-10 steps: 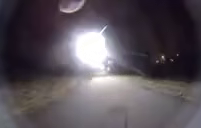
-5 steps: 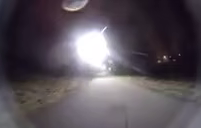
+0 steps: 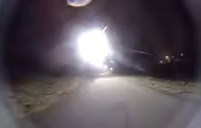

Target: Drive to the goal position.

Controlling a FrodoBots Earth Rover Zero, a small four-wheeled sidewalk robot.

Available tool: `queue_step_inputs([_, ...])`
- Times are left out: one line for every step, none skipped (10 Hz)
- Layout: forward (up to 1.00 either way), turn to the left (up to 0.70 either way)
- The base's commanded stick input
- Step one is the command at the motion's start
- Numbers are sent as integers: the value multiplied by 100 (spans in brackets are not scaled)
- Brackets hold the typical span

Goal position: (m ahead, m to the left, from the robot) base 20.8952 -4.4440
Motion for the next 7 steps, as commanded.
queue_step_inputs([100, 4])
queue_step_inputs([100, 4])
queue_step_inputs([100, 4])
queue_step_inputs([100, 4])
queue_step_inputs([100, 4])
queue_step_inputs([100, 3])
queue_step_inputs([100, 3])
